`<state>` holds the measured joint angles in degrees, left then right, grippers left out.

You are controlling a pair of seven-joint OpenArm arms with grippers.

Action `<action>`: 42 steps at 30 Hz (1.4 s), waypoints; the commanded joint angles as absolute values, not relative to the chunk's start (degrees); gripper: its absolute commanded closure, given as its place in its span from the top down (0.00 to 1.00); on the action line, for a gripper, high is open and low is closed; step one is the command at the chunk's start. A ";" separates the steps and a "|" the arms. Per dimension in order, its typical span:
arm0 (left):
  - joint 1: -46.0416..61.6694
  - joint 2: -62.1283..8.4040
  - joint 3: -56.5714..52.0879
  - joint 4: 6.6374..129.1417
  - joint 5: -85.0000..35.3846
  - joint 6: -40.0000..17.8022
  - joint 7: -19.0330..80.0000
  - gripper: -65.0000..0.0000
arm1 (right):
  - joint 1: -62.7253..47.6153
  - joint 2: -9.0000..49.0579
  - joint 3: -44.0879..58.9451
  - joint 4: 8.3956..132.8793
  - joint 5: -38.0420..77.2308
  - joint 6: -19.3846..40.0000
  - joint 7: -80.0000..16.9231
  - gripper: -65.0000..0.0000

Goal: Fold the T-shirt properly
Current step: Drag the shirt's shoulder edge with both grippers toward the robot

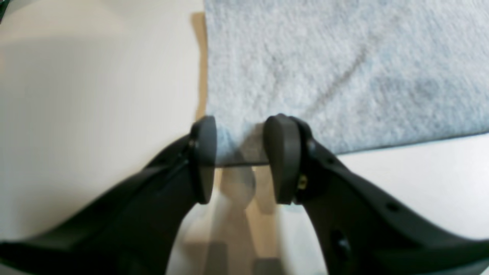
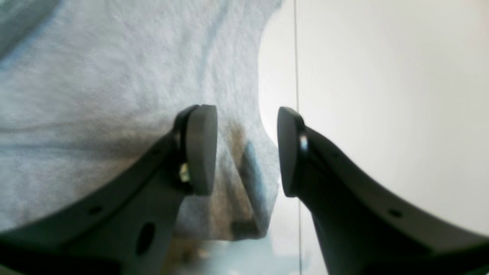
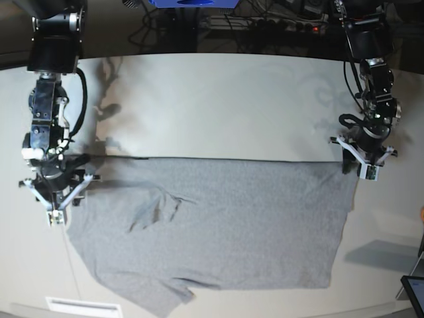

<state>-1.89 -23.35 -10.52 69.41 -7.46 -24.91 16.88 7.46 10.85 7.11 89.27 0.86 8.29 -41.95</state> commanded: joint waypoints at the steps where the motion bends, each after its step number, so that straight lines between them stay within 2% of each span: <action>1: -2.24 -24.57 -11.03 72.31 -8.13 -24.57 15.16 0.37 | 7.60 11.38 7.08 93.05 0.75 8.31 -40.75 0.39; 5: -0.31 -22.29 -14.73 80.31 -8.13 -24.57 15.08 0.37 | 2.42 9.89 6.90 101.32 0.92 8.40 -40.04 0.39; 8: -0.92 -18.86 -18.86 83.38 -8.13 -24.57 14.73 0.37 | -0.31 9.01 6.81 100.53 1.01 8.48 -34.51 0.39; 14: -5.23 -16.57 -17.19 75.56 -8.04 -24.57 10.59 0.37 | -1.80 4.70 7.25 91.47 0.92 8.40 -23.78 0.39; 19: -7.25 -16.75 -12.88 70.11 -7.52 -24.57 7.52 0.37 | -0.40 4.00 7.25 86.29 0.92 8.31 -23.87 0.39; 33: -8.48 -18.07 -12.44 70.02 -7.43 -24.57 21.76 0.37 | 0.92 4.44 7.25 86.20 0.84 8.22 -28.26 0.39; 42: -4.18 -19.21 -13.05 70.11 -7.43 -24.57 25.36 0.37 | -1.80 4.53 7.25 85.85 0.75 8.22 -28.35 0.39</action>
<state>-3.77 -18.44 -12.75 69.47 -8.82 -24.71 23.90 -2.76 4.16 7.11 84.90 1.02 8.43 -29.15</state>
